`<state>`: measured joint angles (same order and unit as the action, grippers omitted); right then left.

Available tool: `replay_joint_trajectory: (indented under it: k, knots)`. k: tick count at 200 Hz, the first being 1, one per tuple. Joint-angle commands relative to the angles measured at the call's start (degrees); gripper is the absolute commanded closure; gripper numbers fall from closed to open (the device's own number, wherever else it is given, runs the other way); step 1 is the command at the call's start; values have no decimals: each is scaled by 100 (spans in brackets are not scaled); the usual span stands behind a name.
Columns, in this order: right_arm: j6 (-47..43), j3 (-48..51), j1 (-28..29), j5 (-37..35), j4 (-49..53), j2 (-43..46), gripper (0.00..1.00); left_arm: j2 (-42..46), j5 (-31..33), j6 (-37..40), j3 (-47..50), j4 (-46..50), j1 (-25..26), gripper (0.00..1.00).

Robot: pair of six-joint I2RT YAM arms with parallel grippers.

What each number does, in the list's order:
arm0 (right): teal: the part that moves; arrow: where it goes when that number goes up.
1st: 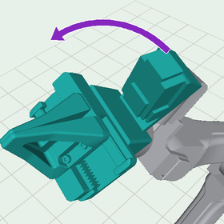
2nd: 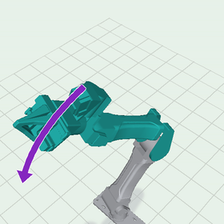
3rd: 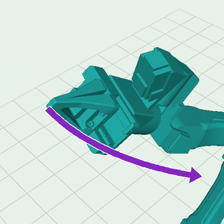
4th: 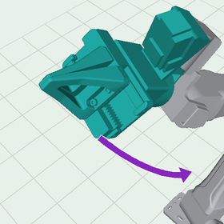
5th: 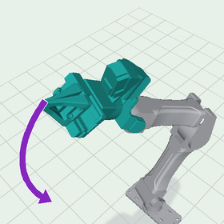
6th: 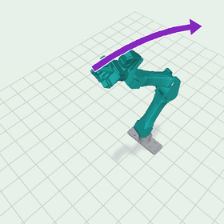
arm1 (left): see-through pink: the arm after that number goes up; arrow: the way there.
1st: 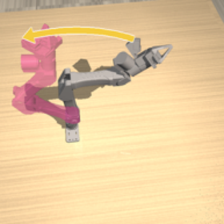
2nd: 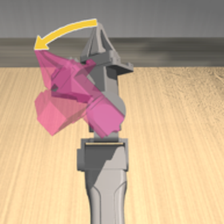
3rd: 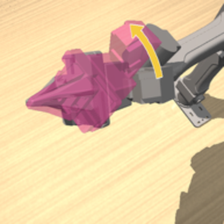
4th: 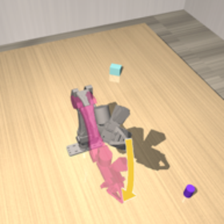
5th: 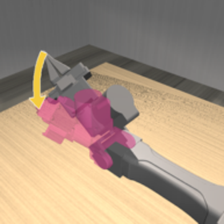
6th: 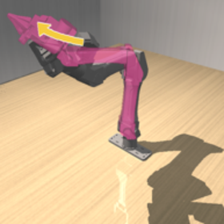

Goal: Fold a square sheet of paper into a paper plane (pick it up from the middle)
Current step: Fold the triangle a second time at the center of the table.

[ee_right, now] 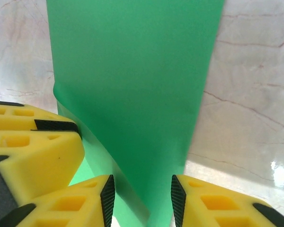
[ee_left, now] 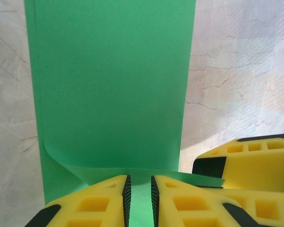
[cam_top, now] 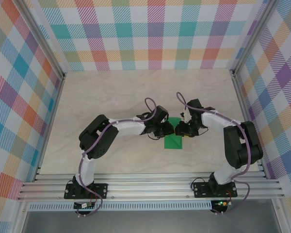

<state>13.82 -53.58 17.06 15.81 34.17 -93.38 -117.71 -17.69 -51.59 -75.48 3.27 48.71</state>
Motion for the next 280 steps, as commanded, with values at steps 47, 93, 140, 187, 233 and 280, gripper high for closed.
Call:
replay_joint_trajectory:
  k: [47,93,140,187,233,280]
  knots:
    - [222,359,23,306,-6,433,66,-137,82,-25,-142,-35,74,79]
    - [159,299,25,-8,-74,306,82,-129,65,-22,-143,-30,73,79]
    - [-7,68,22,-26,6,176,89,-92,69,0,-119,-17,81,79]
    - [-186,-178,20,-16,127,-104,91,-7,48,12,-64,-115,69,79]
    - [-231,-289,21,-98,318,-212,90,86,3,15,-11,-222,69,76]
    - [-105,-246,25,-181,433,-199,89,212,-8,22,41,-261,75,73]
